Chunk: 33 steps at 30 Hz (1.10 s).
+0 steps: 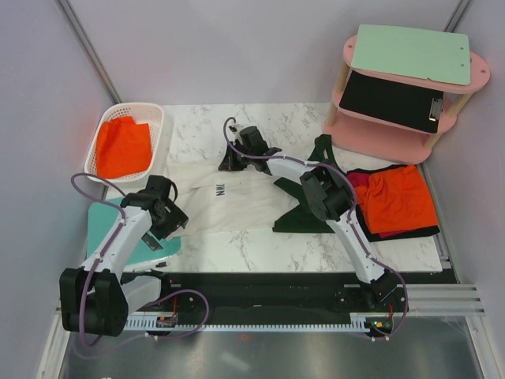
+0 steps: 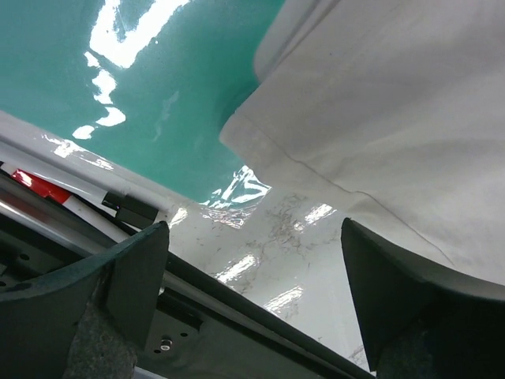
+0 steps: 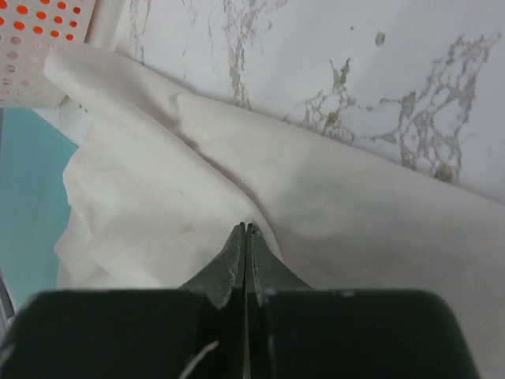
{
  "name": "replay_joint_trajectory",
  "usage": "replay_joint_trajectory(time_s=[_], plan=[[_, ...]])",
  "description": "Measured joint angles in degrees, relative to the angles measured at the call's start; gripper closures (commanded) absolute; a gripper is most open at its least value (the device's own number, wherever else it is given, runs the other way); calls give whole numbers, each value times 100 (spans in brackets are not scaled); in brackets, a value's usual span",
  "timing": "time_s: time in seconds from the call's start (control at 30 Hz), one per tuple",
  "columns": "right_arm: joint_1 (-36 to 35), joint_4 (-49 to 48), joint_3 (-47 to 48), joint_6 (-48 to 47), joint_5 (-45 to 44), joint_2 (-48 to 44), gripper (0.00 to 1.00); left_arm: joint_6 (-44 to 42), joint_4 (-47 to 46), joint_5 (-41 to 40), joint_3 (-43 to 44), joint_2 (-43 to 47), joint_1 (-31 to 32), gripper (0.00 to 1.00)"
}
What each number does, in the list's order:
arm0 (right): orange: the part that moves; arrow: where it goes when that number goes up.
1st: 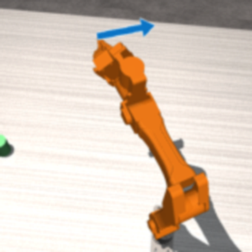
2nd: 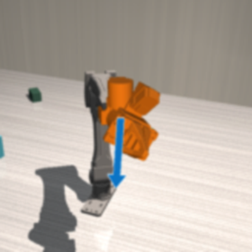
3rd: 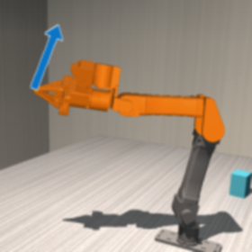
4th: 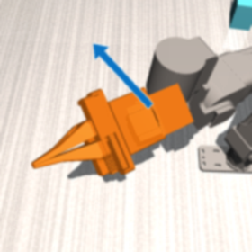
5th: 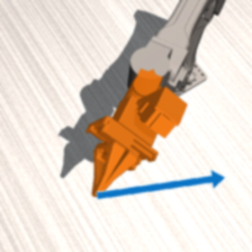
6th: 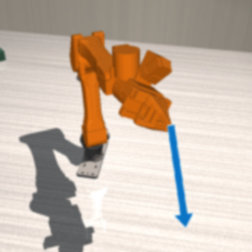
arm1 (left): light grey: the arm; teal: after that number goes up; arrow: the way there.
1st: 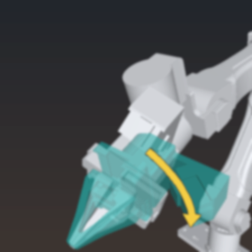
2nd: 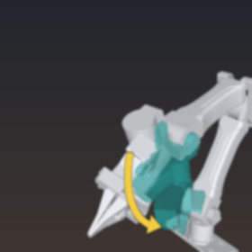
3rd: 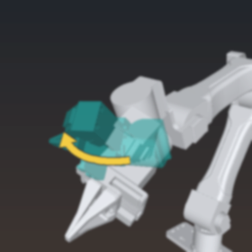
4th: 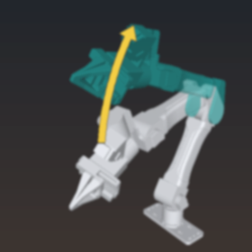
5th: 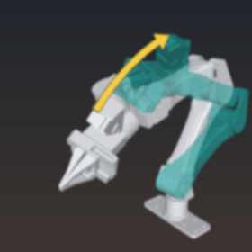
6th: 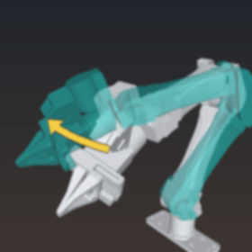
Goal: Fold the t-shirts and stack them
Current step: Fold the tshirt
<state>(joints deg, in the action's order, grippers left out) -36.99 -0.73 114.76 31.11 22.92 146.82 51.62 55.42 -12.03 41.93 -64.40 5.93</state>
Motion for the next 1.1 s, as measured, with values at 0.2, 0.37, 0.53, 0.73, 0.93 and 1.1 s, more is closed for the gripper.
replay_joint_trajectory(time_s=[0.2,0.37,0.53,0.73,0.93,1.1], plan=[[92,330,-1056,-424,-293,-1088,100,-72,-55,-90,350,-46,0,12],[332,566,-1886,-752,-807,-2470,100,-341,-442,-155,1235,-859,-2,98],[1141,881,-2330,-946,-1541,-3554,100,-785,-804,-203,2623,-2618,20,98],[2229,1416,-2957,-1025,-2168,-3611,100,-1180,-920,-236,4186,-4570,31,98],[2369,2039,-3226,-1102,-2544,-3252,100,-1357,-728,-256,4686,-5462,33,98],[2295,2116,-3176,-1147,-2618,-2959,100,-1408,-573,-348,5012,-5685,33,98]])
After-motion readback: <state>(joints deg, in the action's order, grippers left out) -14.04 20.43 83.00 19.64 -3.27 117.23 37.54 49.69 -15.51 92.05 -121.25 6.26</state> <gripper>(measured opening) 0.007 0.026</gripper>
